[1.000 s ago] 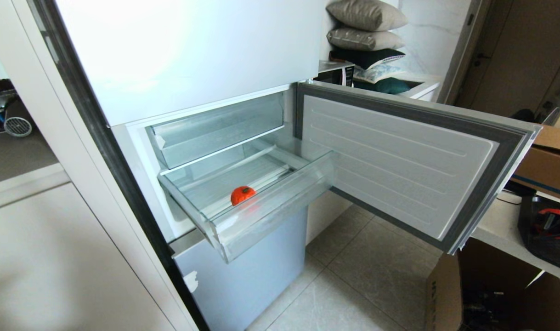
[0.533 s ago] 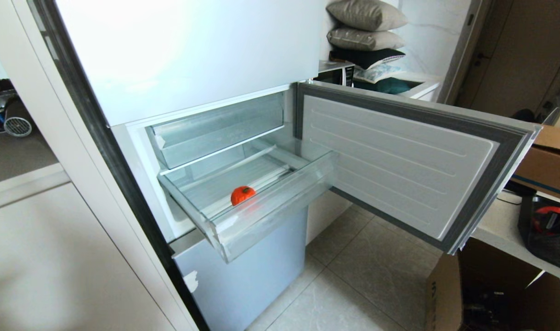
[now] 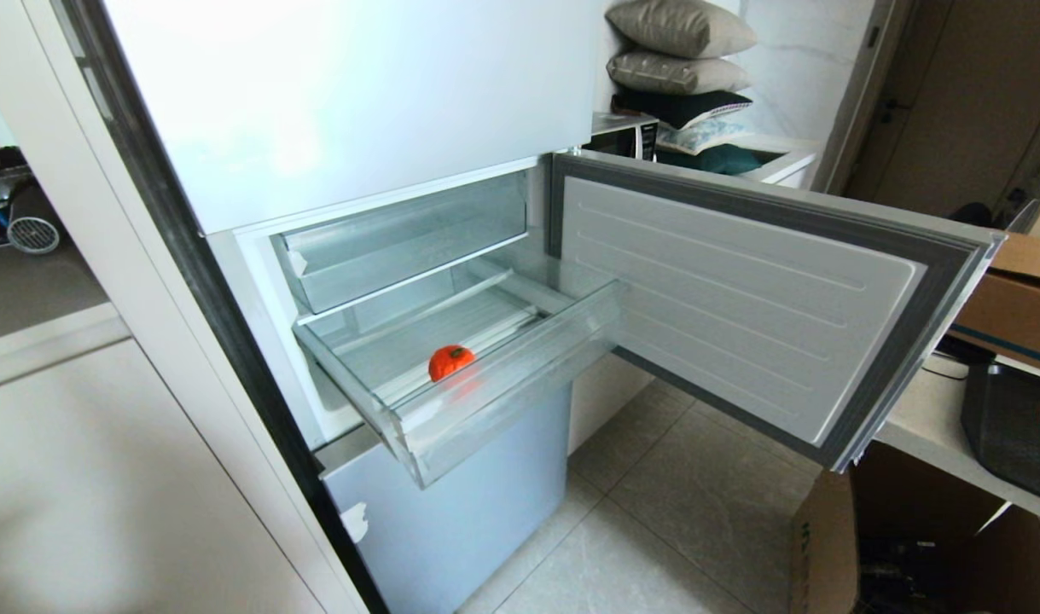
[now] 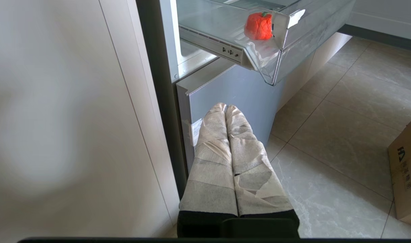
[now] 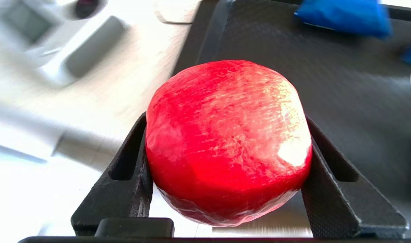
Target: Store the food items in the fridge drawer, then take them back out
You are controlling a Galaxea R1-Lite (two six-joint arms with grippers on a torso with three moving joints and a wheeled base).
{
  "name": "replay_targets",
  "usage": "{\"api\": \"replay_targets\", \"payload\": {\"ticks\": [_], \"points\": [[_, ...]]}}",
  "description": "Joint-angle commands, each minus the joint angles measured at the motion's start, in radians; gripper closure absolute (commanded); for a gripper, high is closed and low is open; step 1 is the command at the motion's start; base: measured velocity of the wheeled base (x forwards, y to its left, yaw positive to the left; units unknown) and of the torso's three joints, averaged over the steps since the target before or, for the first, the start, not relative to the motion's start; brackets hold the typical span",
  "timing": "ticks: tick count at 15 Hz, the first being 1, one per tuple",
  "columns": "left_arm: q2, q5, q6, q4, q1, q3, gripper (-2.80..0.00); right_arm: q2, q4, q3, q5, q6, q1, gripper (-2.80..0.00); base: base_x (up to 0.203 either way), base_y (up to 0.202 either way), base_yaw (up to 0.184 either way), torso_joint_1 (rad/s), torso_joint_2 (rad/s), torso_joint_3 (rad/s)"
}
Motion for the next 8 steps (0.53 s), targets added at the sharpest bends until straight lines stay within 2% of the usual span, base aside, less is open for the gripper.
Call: {"api": "replay_targets", "payload": {"ticks": [1,3,4,6,8], "points": [[0.002,0.000,0.000,0.000,0.000,0.000,0.00,-0.318,-0.006,0.191,0.003,0.001,0.004,0.00,0.000,0.000,0.000,0.000,0.00,0.000],[0.002,0.000,0.000,0.000,0.000,-0.001,0.00,-0.518,-0.005,0.356,0.002,0.003,0.041,0.00,0.000,0.000,0.000,0.000,0.00,0.000],[0.002,0.000,0.000,0.000,0.000,-0.001,0.00,-0.611,-0.004,0.437,0.000,0.004,0.100,0.00,0.000,0.000,0.000,0.000,0.00,0.000],[0.002,0.000,0.000,0.000,0.000,-0.001,0.00,-0.796,0.012,0.555,-0.011,0.006,0.290,0.00,0.000,0.000,0.000,0.000,0.00,0.000],[0.002,0.000,0.000,0.000,0.000,0.000,0.00,-1.015,0.122,0.625,-0.056,0.006,0.494,0.00,0.000,0.000,0.000,0.000,0.00,0.000]]}}
